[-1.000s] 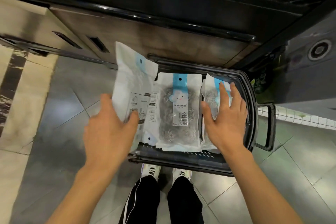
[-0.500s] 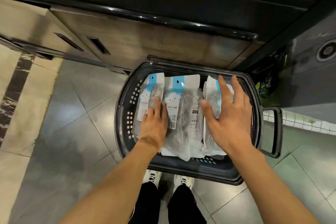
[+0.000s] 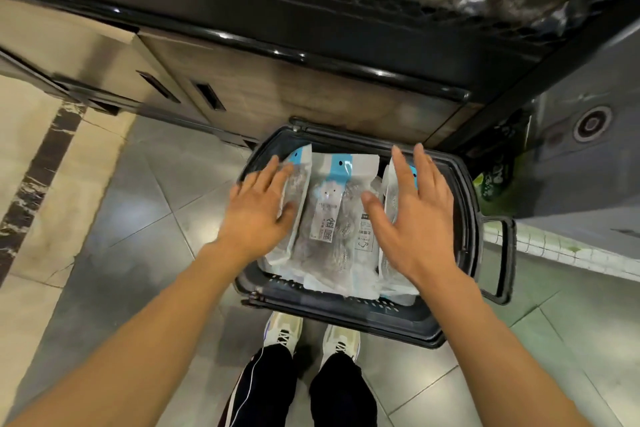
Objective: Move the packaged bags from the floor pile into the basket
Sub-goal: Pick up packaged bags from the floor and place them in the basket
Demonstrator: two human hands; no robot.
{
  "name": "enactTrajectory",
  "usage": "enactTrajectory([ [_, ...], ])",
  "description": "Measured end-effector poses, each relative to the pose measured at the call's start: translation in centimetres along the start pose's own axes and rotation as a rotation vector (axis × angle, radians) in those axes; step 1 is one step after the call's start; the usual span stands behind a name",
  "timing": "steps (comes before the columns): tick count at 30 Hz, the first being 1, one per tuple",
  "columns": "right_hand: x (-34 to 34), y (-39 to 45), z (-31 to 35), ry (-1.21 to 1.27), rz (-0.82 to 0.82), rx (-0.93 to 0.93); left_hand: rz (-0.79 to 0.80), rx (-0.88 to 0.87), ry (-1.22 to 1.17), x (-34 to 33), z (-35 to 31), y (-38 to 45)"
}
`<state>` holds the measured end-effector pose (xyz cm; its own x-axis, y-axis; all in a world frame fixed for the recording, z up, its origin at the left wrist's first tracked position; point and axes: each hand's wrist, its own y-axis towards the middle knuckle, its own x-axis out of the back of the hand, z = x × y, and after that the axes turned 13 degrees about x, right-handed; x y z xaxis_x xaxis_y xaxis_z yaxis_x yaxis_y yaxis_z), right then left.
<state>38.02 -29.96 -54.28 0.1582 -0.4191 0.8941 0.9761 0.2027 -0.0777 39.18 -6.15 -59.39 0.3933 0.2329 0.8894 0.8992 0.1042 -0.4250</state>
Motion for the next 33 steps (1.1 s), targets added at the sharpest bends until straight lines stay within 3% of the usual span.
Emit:
enactTrajectory([
  [7, 11.0, -0.2, 6.9, -0.091, -0.063, 0.188, -0.49, -0.062, -0.113, 16.8, -0.4, -9.5],
  [11, 18.8, -1.0, 13.6, -0.167, -0.085, 0.325, -0.583, 0.019, -0.137, 25.8, 1.7, -16.5],
  [17, 25.5, -0.7, 27.3, -0.205, -0.066, 0.625, -0.628, 0.241, -0.207, 34.9, 10.4, -25.5],
  [25, 25.9, -1.1, 49.9, -0.066, -0.107, 0.998, -0.95, 0.571, -0.338, 42.4, 25.3, -40.0],
  [33, 20.7, -1.9, 65.8, 0.002, 0.012, 1.233, -1.008, 0.908, -0.279, 42.3, 37.5, -50.2],
])
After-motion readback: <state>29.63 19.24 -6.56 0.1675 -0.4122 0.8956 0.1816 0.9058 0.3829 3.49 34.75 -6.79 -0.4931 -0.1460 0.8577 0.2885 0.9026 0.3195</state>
